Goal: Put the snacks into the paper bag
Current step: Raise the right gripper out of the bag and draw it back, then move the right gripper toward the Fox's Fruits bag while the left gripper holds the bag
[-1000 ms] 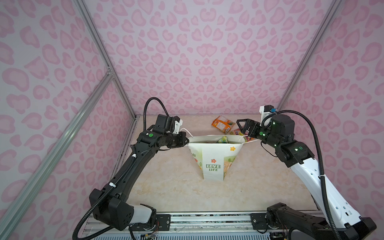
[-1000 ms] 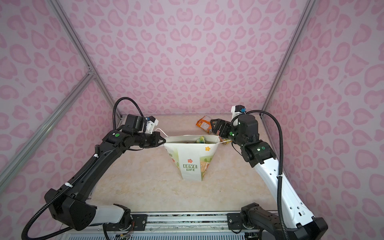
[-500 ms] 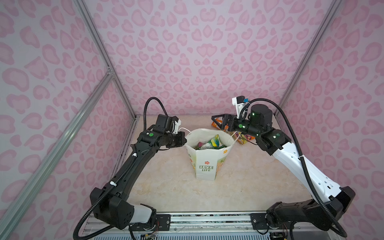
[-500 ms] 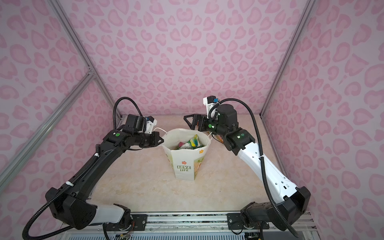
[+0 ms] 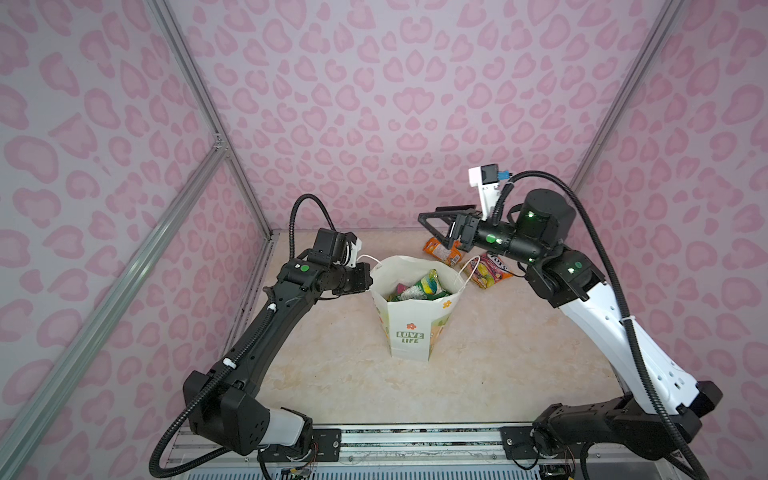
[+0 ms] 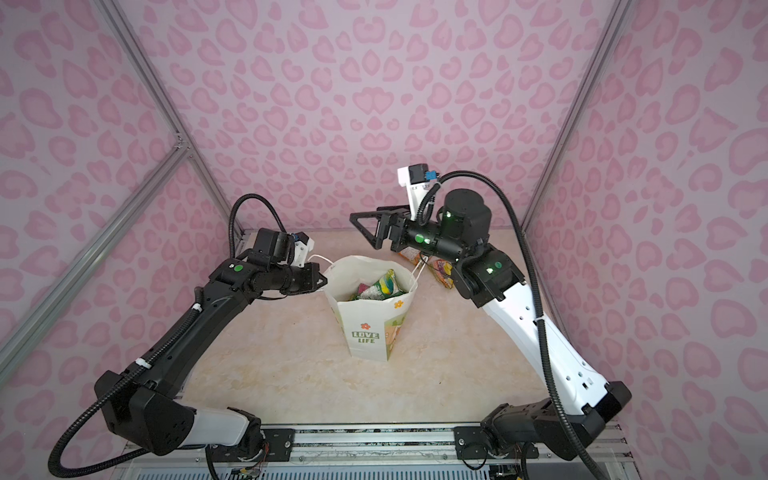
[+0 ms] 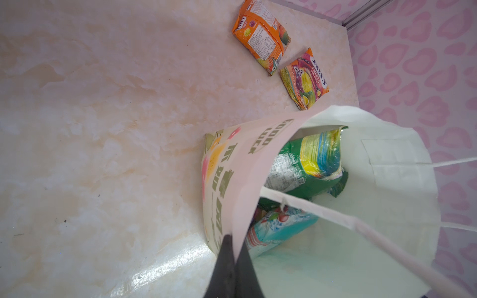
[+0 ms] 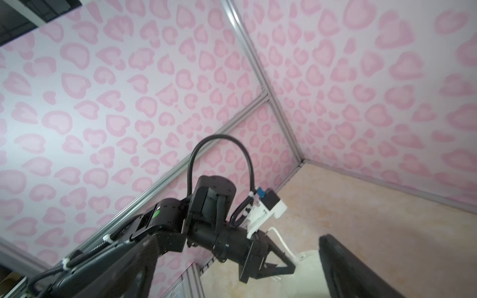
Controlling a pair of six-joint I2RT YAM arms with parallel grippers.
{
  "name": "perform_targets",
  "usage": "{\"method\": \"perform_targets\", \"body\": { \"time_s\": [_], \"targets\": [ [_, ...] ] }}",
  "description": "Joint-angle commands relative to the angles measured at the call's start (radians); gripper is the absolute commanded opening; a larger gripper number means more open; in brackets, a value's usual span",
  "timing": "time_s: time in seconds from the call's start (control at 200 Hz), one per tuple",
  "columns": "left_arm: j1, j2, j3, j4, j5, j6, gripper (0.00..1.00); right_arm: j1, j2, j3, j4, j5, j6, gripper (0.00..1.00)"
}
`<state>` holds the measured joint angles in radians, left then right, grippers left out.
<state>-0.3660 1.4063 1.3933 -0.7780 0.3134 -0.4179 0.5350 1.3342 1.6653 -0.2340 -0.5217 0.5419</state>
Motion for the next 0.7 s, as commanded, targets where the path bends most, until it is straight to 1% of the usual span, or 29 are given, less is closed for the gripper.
{"method": "perform_targets", "body": {
  "time_s": [0.0, 0.065, 0.1, 0.16, 0.235, 0.305, 0.395, 0.405, 0.425, 0.515, 0.615, 0.695],
  "targets": [
    [0.001, -0.019, 0.004, 0.006, -0.007, 0.009, 0.06, -0.096, -0.048, -0.083, -0.058, 0.132, 0.046, 0.99],
    [0.001, -0.025, 0.006, 0.008, -0.004, 0.010, 0.08, -0.173, -0.098, -0.169, -0.015, 0.126, 0.098, 0.99],
    [0.001, -0.027, 0.006, 0.008, -0.002, 0.011, 0.09, -0.211, -0.125, -0.245, 0.010, 0.122, 0.125, 0.99],
    [0.001, -0.027, 0.007, 0.008, 0.003, 0.010, 0.13, -0.264, -0.165, -0.314, 0.031, 0.128, 0.149, 0.99],
    [0.000, -0.028, 0.007, 0.010, 0.008, 0.012, 0.17, -0.311, -0.197, -0.359, 0.022, 0.137, 0.154, 0.99],
    [0.001, -0.026, 0.007, 0.008, 0.012, 0.011, 0.22, -0.335, -0.215, -0.366, -0.032, 0.182, 0.130, 0.99],
    [0.001, -0.028, 0.012, 0.004, 0.019, 0.014, 0.35, -0.348, -0.227, -0.377, -0.083, 0.240, 0.099, 0.99],
    [0.001, -0.028, 0.012, 0.004, 0.018, 0.014, 0.39, -0.350, -0.227, -0.378, -0.087, 0.243, 0.098, 0.99],
    [0.001, -0.028, 0.012, 0.002, 0.017, 0.016, 0.45, -0.354, -0.227, -0.382, -0.095, 0.248, 0.097, 0.99],
    [-0.005, -0.038, 0.020, -0.009, -0.004, 0.031, 0.63, -0.360, -0.229, -0.409, -0.113, 0.271, 0.093, 0.99],
    [-0.029, -0.066, 0.030, -0.016, -0.091, 0.043, 0.77, -0.368, -0.233, -0.447, -0.108, 0.284, 0.088, 0.99],
    [-0.052, -0.077, 0.043, -0.023, -0.152, 0.050, 0.83, -0.379, -0.236, -0.471, -0.105, 0.287, 0.083, 0.99]
  ]
}}
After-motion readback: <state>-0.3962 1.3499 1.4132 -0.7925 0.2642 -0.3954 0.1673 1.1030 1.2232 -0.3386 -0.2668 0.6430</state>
